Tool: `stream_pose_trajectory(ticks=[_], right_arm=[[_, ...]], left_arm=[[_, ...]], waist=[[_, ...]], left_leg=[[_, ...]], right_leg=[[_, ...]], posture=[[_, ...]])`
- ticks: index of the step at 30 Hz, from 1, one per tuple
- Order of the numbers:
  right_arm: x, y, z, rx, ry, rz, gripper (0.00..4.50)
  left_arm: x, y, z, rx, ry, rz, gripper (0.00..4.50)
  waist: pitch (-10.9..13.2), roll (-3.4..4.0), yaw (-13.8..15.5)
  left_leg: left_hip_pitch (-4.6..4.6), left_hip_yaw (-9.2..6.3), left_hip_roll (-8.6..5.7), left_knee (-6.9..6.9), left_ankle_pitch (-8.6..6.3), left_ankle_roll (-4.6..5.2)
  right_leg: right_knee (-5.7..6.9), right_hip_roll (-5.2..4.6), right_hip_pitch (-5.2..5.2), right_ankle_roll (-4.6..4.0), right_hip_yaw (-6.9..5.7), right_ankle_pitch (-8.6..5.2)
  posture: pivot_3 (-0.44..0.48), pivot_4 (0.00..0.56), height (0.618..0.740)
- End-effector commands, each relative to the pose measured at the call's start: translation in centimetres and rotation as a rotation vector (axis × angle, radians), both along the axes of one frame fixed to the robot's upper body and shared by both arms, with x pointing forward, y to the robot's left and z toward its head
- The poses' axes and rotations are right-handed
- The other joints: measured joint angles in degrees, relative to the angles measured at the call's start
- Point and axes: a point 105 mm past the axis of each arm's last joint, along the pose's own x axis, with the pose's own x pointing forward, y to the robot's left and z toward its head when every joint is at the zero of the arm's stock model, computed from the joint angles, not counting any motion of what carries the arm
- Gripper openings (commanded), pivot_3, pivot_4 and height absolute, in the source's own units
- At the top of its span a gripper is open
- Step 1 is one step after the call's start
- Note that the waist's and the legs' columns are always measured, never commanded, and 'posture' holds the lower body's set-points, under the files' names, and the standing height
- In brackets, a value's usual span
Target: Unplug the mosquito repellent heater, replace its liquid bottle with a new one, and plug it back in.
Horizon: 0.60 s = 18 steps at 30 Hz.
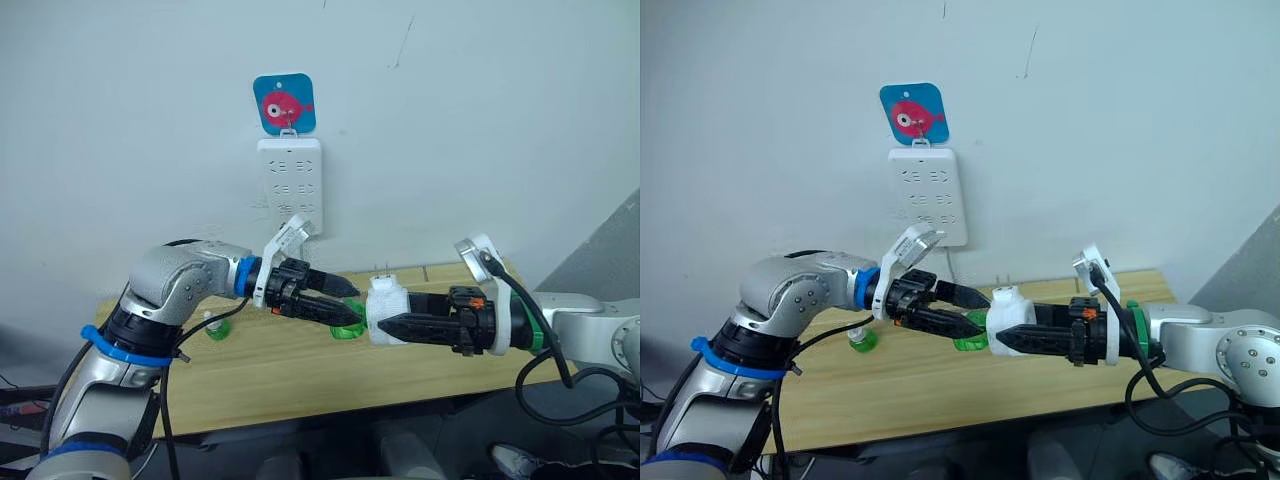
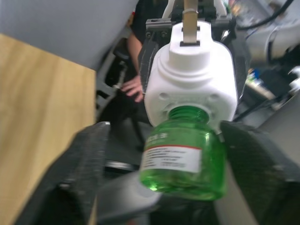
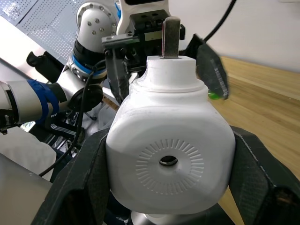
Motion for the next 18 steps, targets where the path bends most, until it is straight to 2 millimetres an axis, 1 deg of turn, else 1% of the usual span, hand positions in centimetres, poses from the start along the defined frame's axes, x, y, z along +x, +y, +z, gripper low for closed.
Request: stream_pose_trajectory(ticks=[1, 5, 9, 14, 16, 18], right_arm=[[-0.2, 0.1, 1.2, 0.043, -0.022, 0.011, 2.97], [0.3, -0.4, 1.0, 0.048, -0.004, -0.027, 2.97], [0.6, -0.7, 1.0, 0.053, 0.008, -0.049, 2.97], [1.0, -1.1, 1.1, 0.071, 0.022, -0.072, 2.97], [1.1, -1.2, 1.2, 0.081, 0.028, -0.079, 2.97], [1.2, -1.2, 1.2, 0.09, 0.033, -0.084, 2.97]], left_arm=[[-0.1, 0.7, 1.0, -0.029, -0.093, 0.001, 4.5], [0.7, 1.7, 1.4, -0.069, -0.2, 0.082, 4.5], [0.8, 2.3, 1.7, -0.079, -0.292, 0.119, 4.5], [-0.8, 3.5, 1.4, -0.062, -0.47, 0.084, 4.5], [-1.4, 4.0, 0.8, -0.047, -0.51, 0.07, 4.5], [-1.8, 4.9, -0.3, -0.02, -0.578, 0.052, 4.5]], waist=[[0.0, 0.0, 0.0], [0.0, 0.0, 0.0], [0.0, 0.0, 0.1], [0.0, 0.0, 0.1], [0.0, 0.0, 0.3], [0.0, 0.0, 0.5]], left_leg=[[-0.01, 0.0, 0.0, 0.0, 0.0, 0.0], [-0.02, -0.02, 0.01, 0.0, 0.0, 0.01], [-0.03, -0.03, 0.01, 0.0, 0.0, 0.01], [-0.02, 0.01, 0.03, -0.02, -0.01, 0.01], [-0.02, -0.03, 0.04, -0.02, -0.01, 0.01], [0.0, -0.01, 0.04, -0.02, -0.01, 0.01]], right_leg=[[0.0, 0.0, 0.0, 0.0, 0.0, 0.0], [-0.01, 0.0, 0.0, 0.0, -0.01, 0.0], [-0.01, 0.0, 0.0, 0.0, -0.01, 0.0], [-0.01, -0.04, -0.02, -0.01, 0.02, 0.01], [-0.01, -0.06, -0.02, -0.09, -0.01, 0.05], [0.0, -0.05, 0.0, -0.04, -0.01, 0.02]], posture=[[-0.141, 0.105, 0.74], [-0.137, 0.101, 0.74], [-0.129, 0.1, 0.74], [-0.119, 0.1, 0.74], [-0.115, 0.099, 0.74], [-0.115, 0.099, 0.74]])
